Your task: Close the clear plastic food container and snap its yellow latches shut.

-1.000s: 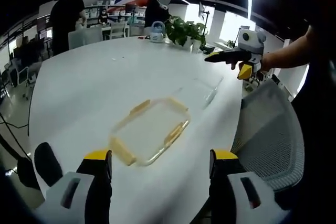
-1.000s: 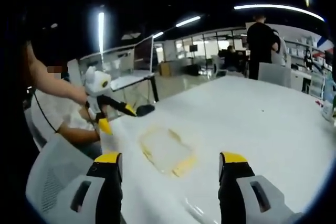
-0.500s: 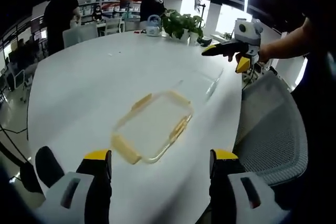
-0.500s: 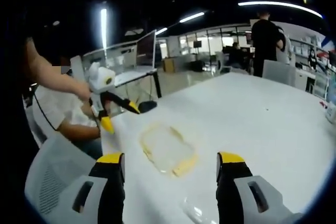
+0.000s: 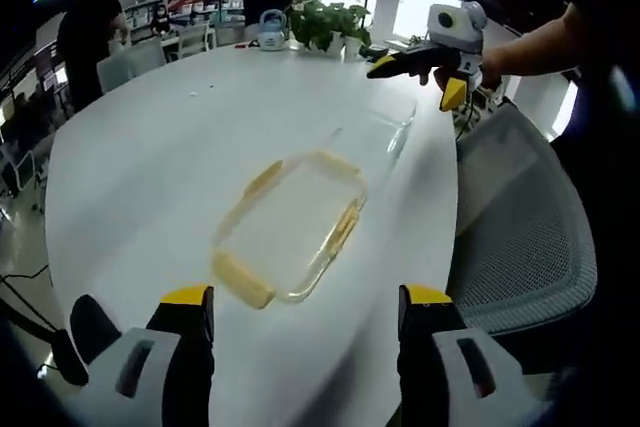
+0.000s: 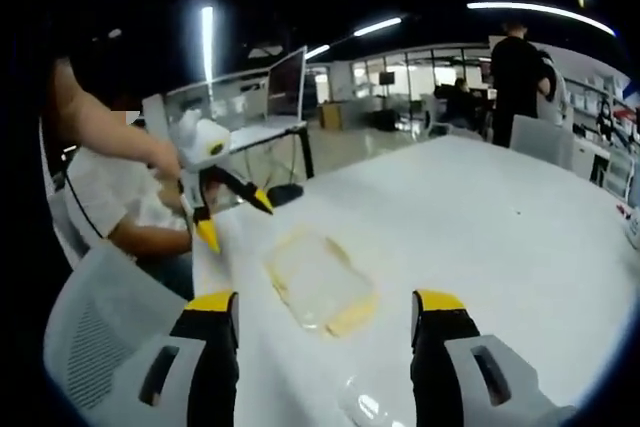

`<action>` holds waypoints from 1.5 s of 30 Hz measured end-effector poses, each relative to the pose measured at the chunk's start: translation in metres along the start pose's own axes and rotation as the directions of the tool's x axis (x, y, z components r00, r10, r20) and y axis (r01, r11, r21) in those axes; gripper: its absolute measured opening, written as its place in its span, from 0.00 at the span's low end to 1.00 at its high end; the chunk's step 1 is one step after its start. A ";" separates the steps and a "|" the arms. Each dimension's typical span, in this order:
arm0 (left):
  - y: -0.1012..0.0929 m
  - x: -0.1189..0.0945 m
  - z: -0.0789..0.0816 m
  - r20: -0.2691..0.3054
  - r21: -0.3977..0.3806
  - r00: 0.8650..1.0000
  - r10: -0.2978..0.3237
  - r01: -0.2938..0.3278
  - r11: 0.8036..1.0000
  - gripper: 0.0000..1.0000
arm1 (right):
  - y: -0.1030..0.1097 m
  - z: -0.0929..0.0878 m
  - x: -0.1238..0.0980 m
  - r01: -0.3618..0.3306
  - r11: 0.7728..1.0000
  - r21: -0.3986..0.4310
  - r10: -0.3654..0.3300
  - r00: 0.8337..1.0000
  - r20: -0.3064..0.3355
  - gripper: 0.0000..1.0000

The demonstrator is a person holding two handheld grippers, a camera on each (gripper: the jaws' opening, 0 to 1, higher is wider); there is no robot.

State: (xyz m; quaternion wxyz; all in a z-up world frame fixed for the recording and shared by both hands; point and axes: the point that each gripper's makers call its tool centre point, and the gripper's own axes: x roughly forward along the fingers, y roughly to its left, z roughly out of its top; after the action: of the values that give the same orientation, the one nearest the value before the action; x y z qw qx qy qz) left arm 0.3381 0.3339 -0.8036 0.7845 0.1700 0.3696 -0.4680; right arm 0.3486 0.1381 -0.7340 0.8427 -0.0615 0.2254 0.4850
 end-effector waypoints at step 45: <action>0.032 0.030 -0.014 -0.244 0.277 0.968 -0.057 0.126 0.953 0.69 | -0.006 -0.032 0.038 -0.154 0.974 -0.166 0.112 0.966 -0.234 0.63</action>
State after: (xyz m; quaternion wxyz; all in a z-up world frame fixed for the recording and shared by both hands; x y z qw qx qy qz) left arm 0.3679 0.3404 -0.8377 0.6796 0.3198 0.3938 -0.5299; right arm 0.3600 0.1545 -0.7801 0.7681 -0.1775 0.2768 0.5494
